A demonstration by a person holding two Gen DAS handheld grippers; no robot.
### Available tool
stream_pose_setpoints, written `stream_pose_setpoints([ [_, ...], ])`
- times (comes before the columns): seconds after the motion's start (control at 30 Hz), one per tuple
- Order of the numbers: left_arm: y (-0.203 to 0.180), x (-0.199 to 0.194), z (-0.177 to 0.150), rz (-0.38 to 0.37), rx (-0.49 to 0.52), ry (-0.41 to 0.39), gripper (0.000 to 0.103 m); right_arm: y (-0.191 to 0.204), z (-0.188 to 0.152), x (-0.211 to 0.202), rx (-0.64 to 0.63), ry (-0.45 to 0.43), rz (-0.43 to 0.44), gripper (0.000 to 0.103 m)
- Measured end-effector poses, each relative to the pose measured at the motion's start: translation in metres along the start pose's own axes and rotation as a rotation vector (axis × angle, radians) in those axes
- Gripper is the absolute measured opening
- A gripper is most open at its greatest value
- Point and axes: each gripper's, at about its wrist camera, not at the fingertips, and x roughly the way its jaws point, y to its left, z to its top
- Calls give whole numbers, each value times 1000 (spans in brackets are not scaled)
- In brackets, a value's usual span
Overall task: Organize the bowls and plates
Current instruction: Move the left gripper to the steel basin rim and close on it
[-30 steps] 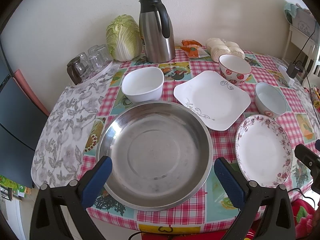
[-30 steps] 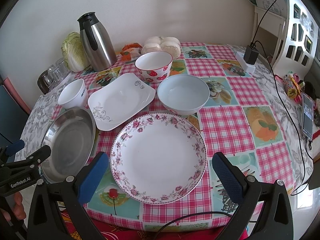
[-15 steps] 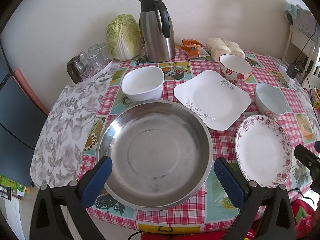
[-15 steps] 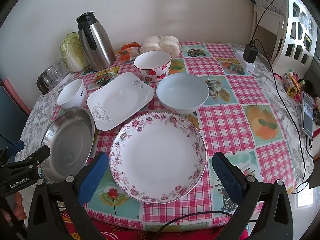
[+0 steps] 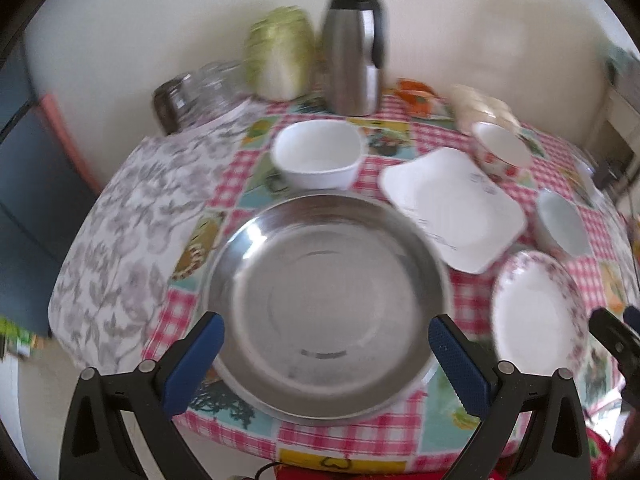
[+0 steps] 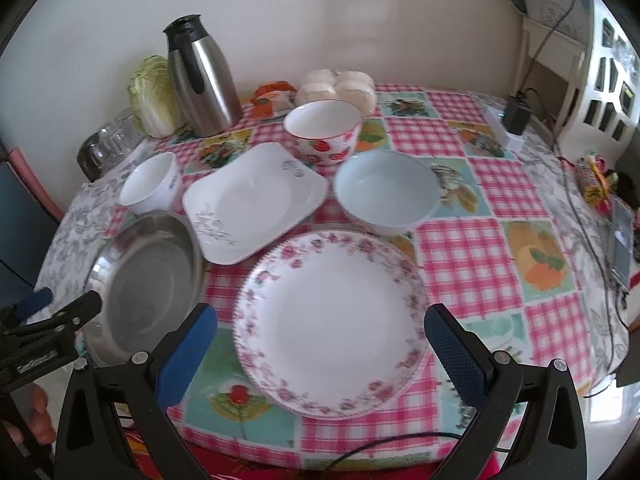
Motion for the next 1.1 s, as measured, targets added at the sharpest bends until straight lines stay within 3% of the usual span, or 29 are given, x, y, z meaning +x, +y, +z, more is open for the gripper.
stream_pose_setpoints([
  [0.27,51,14,3,17,-141,-12,103,35,21,18,4,25,138,103],
  [0.47,87,30,4,7,-235,-4,103,60,38,27,12,4,153,103],
  [0.63,99,40,4,48,-269,20,103,83,45,38,-19,59,185,103],
  [0.73,101,48,5,30,-308,49,103,93,49,45,-47,85,166,103],
  [0.87,106,56,6,38,-442,76,103,90,55,59,-5,107,166,103],
  [1.0,108,59,10,143,-514,84,103,81,55,75,12,130,184,103],
  [1.1,107,59,10,118,-554,87,103,73,53,87,11,165,177,103],
])
